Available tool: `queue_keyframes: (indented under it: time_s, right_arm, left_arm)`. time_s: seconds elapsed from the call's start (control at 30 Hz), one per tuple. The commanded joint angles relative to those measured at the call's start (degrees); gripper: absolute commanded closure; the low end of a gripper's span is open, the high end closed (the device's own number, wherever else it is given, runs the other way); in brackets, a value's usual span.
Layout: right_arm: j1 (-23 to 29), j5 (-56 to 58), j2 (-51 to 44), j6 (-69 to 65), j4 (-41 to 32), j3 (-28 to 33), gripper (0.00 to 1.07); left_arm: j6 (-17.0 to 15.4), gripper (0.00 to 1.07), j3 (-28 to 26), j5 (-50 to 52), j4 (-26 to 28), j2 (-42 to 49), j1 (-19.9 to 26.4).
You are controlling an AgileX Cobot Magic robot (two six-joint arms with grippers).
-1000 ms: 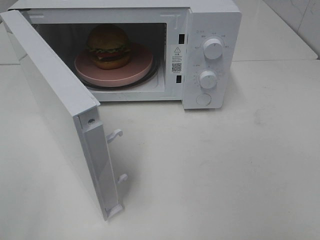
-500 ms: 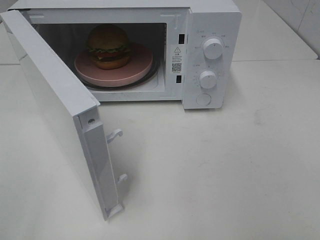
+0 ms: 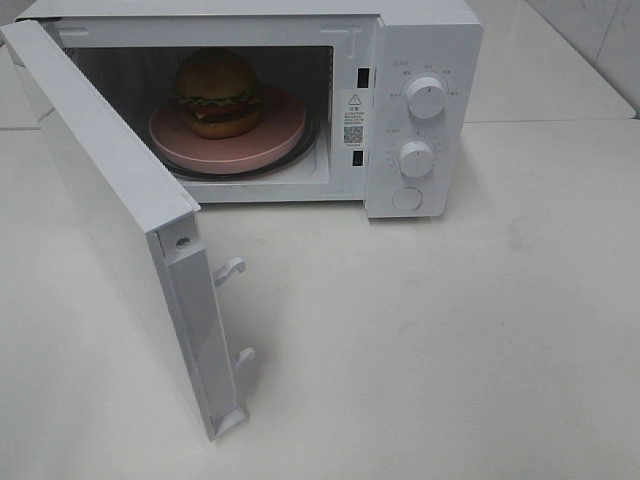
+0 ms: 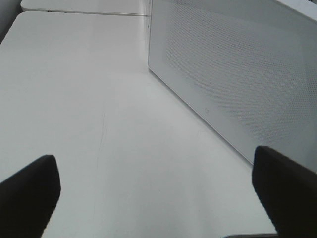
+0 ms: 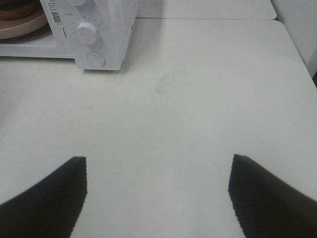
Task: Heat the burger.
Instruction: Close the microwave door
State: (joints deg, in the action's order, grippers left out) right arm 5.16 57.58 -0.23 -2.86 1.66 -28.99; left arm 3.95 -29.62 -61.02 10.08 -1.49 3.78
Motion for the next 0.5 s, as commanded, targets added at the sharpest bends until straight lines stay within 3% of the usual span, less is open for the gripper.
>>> queue_keyframes:
  time_s: [0.03, 0.5]
  right_arm:
    - [-0.29, -0.57, -1.6, 0.52, 0.0, 0.17, 0.32]
    - [-0.29, -0.57, -1.6, 0.52, 0.0, 0.17, 0.32]
  left_arm:
    - [-0.23, 0.09, 0.11, 0.0, 0.29, 0.23, 0.0]
    - [-0.23, 0.09, 0.11, 0.0, 0.29, 0.23, 0.0]
